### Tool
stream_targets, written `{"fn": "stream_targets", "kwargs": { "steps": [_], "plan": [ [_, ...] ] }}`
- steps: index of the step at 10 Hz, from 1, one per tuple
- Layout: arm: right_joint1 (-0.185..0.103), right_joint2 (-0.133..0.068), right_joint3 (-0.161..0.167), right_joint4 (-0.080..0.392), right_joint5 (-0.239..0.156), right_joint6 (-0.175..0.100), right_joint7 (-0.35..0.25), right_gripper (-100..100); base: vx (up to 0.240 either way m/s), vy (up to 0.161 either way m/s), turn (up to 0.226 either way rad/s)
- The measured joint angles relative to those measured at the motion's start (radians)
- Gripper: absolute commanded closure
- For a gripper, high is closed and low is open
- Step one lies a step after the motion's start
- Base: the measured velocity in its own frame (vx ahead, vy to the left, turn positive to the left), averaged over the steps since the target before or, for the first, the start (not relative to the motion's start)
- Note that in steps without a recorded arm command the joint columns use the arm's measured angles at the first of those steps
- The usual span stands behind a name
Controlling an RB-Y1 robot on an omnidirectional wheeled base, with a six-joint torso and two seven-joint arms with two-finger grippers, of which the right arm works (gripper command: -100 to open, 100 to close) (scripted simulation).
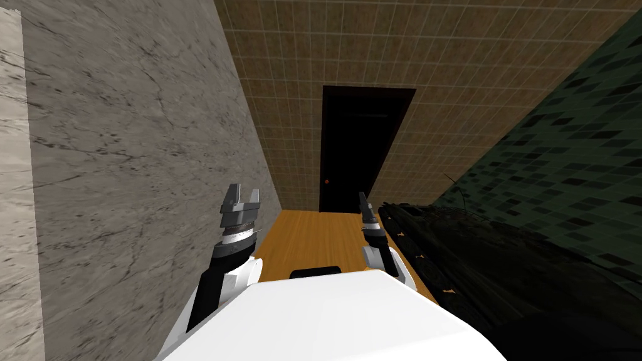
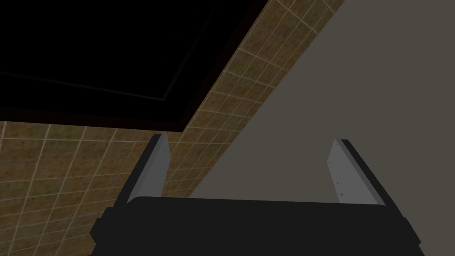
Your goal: Pull the door open
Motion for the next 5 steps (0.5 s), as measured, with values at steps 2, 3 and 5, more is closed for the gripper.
{"fn": "stream_targets", "kwargs": {
  "steps": [2,3,5],
  "plan": [
    [-0.013,0.000,-0.007,0.045,0.016,-0.007,0.041,-100,0.121,0.039,-0.004],
    [-0.018,-0.004,-0.014,0.067,0.020,-0.014,0.055,-100,0.102,0.045,-0.011],
    [-0.030,-0.009,-0.027,0.112,0.027,-0.028,0.082,-100,0.097,0.021,-0.004]
  ]
}}
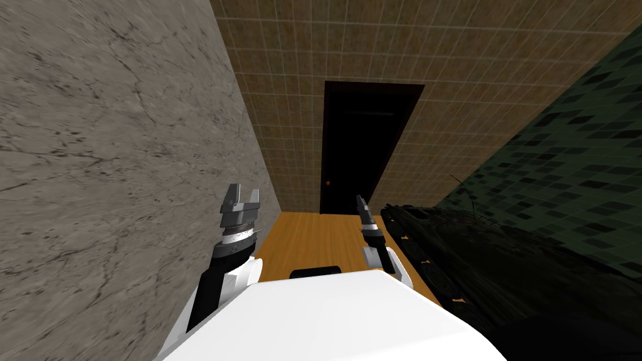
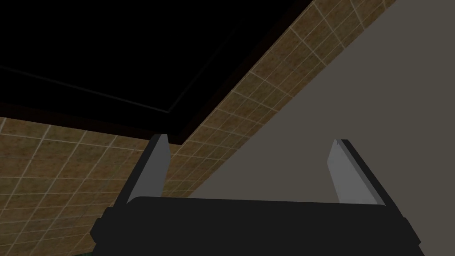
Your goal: Pull the door open
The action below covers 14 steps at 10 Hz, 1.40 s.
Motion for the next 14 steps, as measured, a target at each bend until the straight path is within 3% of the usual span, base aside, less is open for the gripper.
{"fn": "stream_targets", "kwargs": {
  "steps": [14],
  "plan": [
    [-0.079,-0.014,-0.074,0.291,0.070,-0.069,0.213,-100,0.098,0.030,-0.006]
  ]
}}
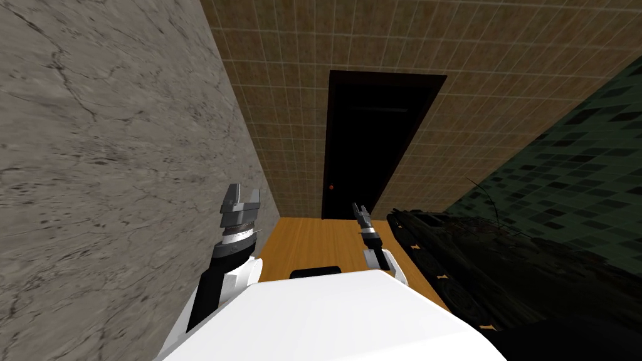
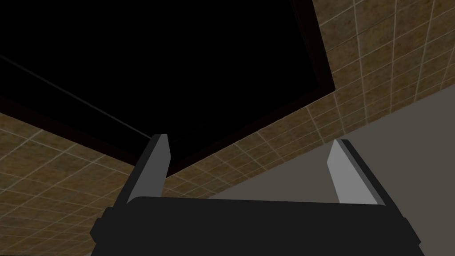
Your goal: Pull the door open
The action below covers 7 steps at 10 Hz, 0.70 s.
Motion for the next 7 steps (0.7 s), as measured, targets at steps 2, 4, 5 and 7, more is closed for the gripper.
{"fn": "stream_targets", "kwargs": {
  "steps": [2,4,5,7],
  "plan": [
    [-0.014,-0.001,-0.012,0.049,0.010,-0.015,0.033,-100,0.097,0.027,-0.005],
    [-0.025,-0.001,-0.023,0.092,0.020,-0.025,0.064,-100,0.103,0.036,-0.008],
    [-0.033,-0.002,-0.030,0.118,0.025,-0.032,0.080,-100,0.104,0.035,-0.005],
    [-0.045,-0.006,-0.042,0.162,0.034,-0.042,0.109,-100,0.102,0.035,-0.008]
  ]
}}
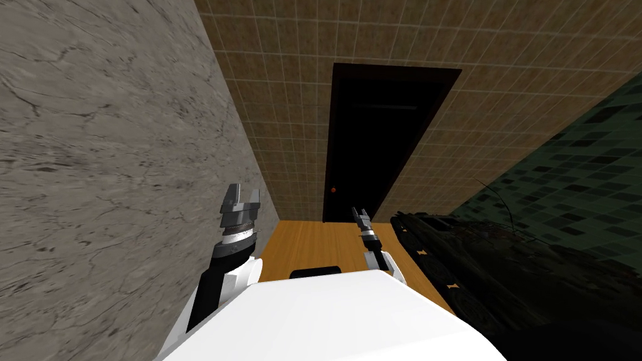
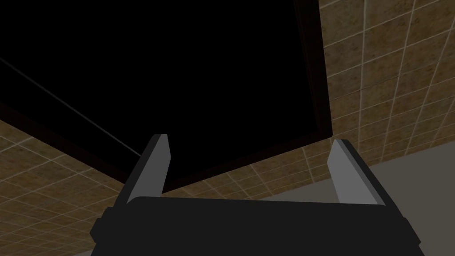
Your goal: Pull the door open
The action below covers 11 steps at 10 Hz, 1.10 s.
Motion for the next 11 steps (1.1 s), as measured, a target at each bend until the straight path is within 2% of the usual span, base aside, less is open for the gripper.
{"fn": "stream_targets", "kwargs": {
  "steps": [6,11],
  "plan": [
    [-0.038,0.003,-0.033,0.136,0.031,-0.036,0.096,-100,0.094,0.030,-0.006],
    [-0.066,0.006,-0.058,0.234,0.055,-0.056,0.168,-100,0.105,0.030,-0.006]
  ]
}}
